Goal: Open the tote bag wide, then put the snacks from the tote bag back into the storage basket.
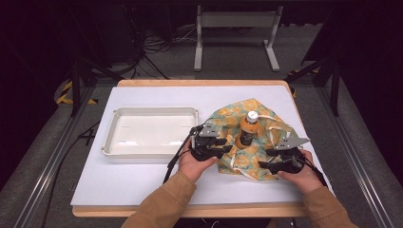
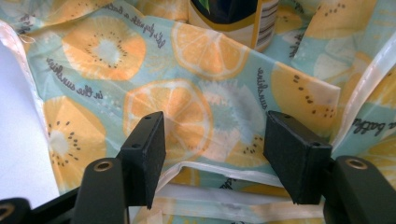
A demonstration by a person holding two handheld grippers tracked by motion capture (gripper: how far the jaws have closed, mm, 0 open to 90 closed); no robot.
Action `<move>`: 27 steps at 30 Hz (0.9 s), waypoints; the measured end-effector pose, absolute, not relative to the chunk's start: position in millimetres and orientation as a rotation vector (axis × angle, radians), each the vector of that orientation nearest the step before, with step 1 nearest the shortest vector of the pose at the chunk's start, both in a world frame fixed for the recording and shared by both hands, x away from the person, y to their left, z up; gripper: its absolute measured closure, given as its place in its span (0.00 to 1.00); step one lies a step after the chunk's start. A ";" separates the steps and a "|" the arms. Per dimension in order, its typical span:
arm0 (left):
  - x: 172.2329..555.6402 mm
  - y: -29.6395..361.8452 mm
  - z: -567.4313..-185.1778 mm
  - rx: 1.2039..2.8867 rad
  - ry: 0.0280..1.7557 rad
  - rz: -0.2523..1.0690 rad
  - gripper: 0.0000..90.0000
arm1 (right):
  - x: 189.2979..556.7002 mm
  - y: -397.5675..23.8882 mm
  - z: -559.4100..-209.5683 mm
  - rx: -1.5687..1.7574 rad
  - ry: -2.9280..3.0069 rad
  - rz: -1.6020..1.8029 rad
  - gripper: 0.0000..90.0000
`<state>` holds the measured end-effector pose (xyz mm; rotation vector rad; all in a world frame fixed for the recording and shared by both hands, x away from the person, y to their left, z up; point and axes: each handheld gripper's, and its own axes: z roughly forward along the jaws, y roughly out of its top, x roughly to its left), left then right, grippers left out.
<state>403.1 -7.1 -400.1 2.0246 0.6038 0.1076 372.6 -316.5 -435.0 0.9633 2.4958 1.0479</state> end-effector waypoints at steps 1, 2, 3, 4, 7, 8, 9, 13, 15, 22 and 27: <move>403.0 -7.2 -394.7 2.004 0.586 0.097 0.67 | 372.5 -317.0 -434.6 0.960 2.494 1.054 0.43; 403.2 -7.3 -392.0 1.993 0.575 0.089 0.65 | 372.3 -317.3 -434.2 0.961 2.489 1.060 0.43; 403.7 -7.6 -387.7 1.978 0.549 0.080 0.63 | 372.0 -317.5 -433.9 0.964 2.487 1.063 0.42; 403.8 -8.1 -383.4 1.970 0.531 0.084 0.61 | 372.2 -318.1 -433.5 0.961 2.484 1.075 0.42; 404.3 -8.5 -376.2 1.961 0.509 0.087 0.59 | 372.2 -320.5 -431.4 0.981 2.471 1.141 0.42; 404.7 -8.2 -372.3 1.953 0.508 0.083 0.59 | 372.2 -320.5 -431.4 0.981 2.471 1.141 0.42; 405.8 -7.9 -368.7 1.942 0.498 0.088 0.58 | 371.6 -321.1 -430.2 0.977 2.463 1.147 0.42; 410.3 -6.6 -356.6 1.919 0.488 0.098 0.56 | 369.2 -322.5 -425.2 0.954 2.423 1.198 0.39; 412.6 -6.9 -351.8 1.907 0.483 0.098 0.55 | 368.3 -324.0 -422.7 0.943 2.398 1.252 0.37; 420.8 -10.7 -340.1 1.881 0.465 0.115 0.54 | 364.1 -329.1 -414.7 0.897 2.314 1.365 0.37; 431.0 -16.8 -334.9 1.857 0.475 0.110 0.53 | 360.9 -331.9 -409.7 0.877 2.260 1.422 0.36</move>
